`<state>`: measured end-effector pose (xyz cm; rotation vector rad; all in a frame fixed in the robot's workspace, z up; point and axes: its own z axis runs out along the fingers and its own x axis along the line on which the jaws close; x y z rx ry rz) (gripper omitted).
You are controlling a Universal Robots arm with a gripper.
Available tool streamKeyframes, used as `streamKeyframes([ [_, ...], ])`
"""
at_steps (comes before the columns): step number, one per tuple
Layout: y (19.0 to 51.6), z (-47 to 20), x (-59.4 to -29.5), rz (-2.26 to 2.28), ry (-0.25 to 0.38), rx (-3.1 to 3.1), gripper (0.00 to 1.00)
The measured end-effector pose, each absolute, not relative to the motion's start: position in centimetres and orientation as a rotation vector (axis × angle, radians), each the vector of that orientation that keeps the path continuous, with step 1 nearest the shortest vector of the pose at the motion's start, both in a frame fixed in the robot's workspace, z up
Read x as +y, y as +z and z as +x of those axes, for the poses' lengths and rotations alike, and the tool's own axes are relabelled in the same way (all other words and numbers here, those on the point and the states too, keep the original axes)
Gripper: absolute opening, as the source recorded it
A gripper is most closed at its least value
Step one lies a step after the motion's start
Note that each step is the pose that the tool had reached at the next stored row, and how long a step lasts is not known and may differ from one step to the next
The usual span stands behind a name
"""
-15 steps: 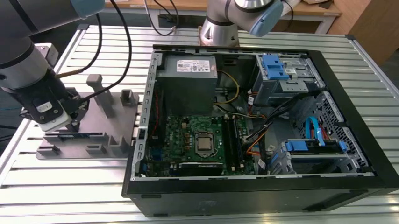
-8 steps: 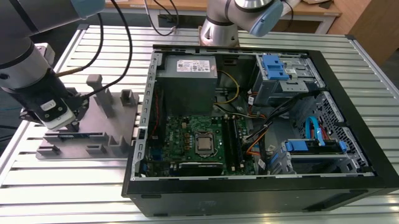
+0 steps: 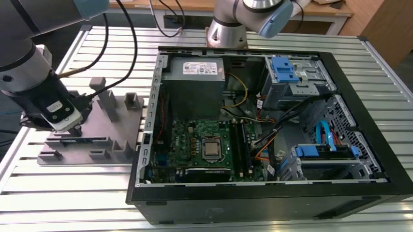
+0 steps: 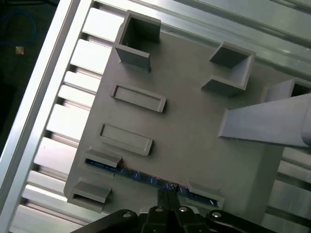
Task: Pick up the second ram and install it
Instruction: 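Pick up the second ram and move it above second insertion slot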
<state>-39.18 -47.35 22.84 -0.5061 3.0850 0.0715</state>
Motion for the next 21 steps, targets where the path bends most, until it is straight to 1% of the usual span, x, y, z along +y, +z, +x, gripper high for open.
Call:
streamKeyframes([
  [21,22.84,-39.18,-47.35,-0.892,0.074,3.002,0.11],
])
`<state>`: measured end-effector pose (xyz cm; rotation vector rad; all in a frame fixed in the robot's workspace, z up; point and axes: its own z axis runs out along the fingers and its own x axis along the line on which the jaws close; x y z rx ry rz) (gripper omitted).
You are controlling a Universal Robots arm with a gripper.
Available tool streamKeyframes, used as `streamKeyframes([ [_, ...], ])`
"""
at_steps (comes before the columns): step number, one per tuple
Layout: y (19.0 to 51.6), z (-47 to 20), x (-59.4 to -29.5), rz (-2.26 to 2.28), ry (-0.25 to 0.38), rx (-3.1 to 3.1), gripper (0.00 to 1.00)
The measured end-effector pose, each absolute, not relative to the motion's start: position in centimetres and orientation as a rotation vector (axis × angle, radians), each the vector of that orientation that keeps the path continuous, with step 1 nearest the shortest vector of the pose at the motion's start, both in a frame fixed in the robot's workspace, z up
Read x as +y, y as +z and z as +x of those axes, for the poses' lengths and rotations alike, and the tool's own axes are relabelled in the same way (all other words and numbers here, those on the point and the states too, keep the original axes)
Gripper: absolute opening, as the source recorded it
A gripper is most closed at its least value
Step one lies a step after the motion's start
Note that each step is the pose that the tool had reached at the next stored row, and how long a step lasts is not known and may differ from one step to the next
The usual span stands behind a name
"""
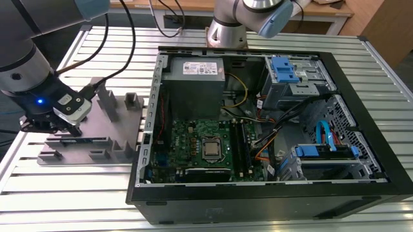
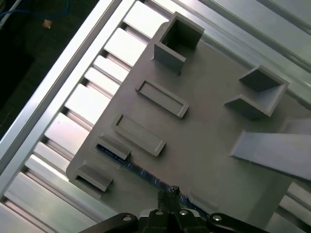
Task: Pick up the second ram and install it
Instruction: 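Pick up the second ram and move it above second insertion slot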
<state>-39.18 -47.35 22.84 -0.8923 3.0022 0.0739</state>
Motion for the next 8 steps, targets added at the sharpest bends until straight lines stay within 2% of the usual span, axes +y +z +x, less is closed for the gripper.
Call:
streamKeyframes([
  [8,22.84,-39.17,-47.35,-1.035,0.075,2.958,0.11],
])
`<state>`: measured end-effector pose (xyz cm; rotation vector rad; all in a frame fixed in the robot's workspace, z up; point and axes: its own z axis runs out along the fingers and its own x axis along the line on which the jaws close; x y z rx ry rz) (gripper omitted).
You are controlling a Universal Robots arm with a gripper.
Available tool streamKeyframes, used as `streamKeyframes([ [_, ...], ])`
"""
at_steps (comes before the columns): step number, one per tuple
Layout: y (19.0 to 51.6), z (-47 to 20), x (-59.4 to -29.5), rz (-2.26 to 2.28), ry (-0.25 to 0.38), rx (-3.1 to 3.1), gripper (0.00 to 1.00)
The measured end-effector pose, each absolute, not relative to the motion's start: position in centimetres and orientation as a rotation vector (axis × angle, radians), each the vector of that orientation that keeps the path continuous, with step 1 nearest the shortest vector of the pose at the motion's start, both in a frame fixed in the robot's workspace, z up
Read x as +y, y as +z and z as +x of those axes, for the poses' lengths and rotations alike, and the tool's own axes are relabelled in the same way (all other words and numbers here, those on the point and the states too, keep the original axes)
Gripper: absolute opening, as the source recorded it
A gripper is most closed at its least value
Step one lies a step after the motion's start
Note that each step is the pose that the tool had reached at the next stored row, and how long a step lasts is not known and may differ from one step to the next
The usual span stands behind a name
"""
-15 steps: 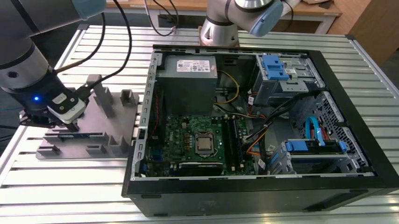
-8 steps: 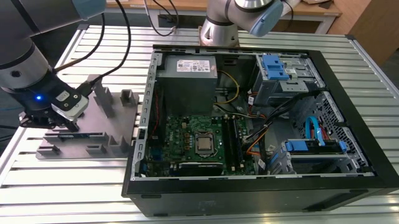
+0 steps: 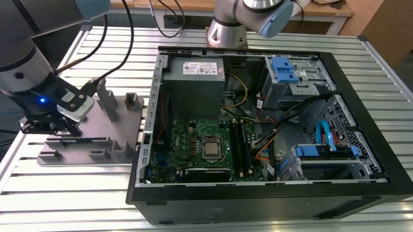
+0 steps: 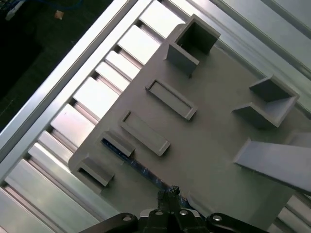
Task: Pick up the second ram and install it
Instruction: 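Pick up the second ram and move it above second insertion slot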
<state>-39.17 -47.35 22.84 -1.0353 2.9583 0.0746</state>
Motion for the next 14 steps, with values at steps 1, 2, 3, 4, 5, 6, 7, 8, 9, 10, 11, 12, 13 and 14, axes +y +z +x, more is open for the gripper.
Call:
streamKeyframes([
  [1,22.84,-39.18,-47.35,-1.053,0.075,2.952,0.11],
  [2,22.84,-39.18,-47.35,-1.072,0.075,2.946,0.11],
  [3,22.84,-39.18,-47.35,-1.09,0.075,2.94,0.11],
  [4,22.84,-39.18,-47.35,-1.108,0.075,2.933,0.11],
  [5,22.84,-39.18,-47.35,-1.125,0.075,2.927,0.11],
  [6,22.84,-39.18,-47.35,-1.142,0.075,2.921,0.11],
  [7,22.84,-39.18,-47.35,-1.16,0.075,2.914,0.11],
  [8,22.84,-39.18,-47.35,-1.176,0.075,2.908,0.11],
  [9,22.84,-39.18,-47.35,-1.194,0.075,2.901,0.11],
  [10,22.84,-39.18,-47.35,-1.211,0.075,2.894,0.11],
  [11,22.84,-39.18,-47.35,-1.227,0.075,2.888,0.11],
  [12,22.84,-39.18,-47.35,-1.243,0.075,2.881,0.11],
  [13,22.84,-39.18,-47.35,-1.259,0.075,2.874,0.11],
  [14,22.84,-39.18,-47.35,-1.275,0.075,2.867,0.11],
])
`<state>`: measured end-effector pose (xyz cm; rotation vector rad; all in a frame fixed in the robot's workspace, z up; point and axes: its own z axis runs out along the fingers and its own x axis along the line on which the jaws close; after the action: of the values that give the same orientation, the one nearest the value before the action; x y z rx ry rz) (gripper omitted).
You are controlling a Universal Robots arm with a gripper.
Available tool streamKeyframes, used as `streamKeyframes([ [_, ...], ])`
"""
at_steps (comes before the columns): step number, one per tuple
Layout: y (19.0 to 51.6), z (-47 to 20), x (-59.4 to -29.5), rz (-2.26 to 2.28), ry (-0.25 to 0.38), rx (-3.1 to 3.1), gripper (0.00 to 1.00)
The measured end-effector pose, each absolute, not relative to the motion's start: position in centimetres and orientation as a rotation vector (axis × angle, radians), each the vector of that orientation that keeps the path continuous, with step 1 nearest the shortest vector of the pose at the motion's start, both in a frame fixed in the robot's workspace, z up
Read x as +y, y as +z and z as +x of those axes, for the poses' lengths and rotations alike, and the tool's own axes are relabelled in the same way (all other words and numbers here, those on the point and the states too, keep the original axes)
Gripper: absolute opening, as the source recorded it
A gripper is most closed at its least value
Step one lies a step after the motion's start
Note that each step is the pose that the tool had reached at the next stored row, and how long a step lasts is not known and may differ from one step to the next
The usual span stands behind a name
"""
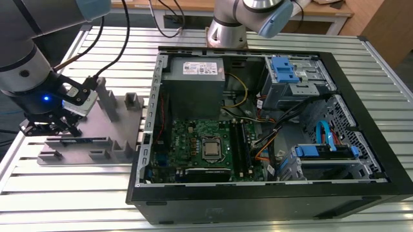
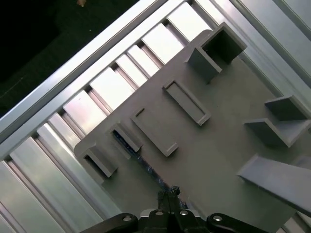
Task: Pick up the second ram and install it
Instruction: 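Pick up the second ram and move it above second insertion slot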
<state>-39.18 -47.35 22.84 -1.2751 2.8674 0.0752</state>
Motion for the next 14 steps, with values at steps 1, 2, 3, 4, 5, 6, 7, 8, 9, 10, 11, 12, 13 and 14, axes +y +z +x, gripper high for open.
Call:
streamKeyframes([
  [1,22.84,-39.18,-47.35,-1.291,0.075,2.861,0.11],
  [2,22.84,-39.18,-47.35,-1.306,0.075,2.854,0.11],
  [3,22.84,-39.18,-47.35,-1.322,0.075,2.847,0.11],
  [4,22.84,-39.18,-47.35,-1.338,0.075,2.84,0.11],
  [5,22.84,-39.18,-47.35,-1.353,0.075,2.833,0.11],
  [6,22.84,-39.18,-47.35,-1.369,0.075,2.826,0.11],
  [7,22.84,-39.18,-47.35,-1.386,0.075,2.818,0.11],
  [8,22.84,-39.18,-47.35,-1.401,0.075,2.81,0.11],
  [9,22.84,-39.18,-47.35,-1.415,0.075,2.803,0.11],
  [10,22.84,-39.18,-47.35,-1.43,0.075,2.796,0.11],
  [11,22.84,-39.18,-47.35,-1.444,0.075,2.79,0.11],
  [12,22.84,-39.18,-47.35,-1.457,0.075,2.783,0.11],
  [13,22.84,-39.18,-47.35,-1.472,0.075,2.775,0.11],
  [14,22.84,-39.18,-47.35,-1.485,0.075,2.768,0.11],
])
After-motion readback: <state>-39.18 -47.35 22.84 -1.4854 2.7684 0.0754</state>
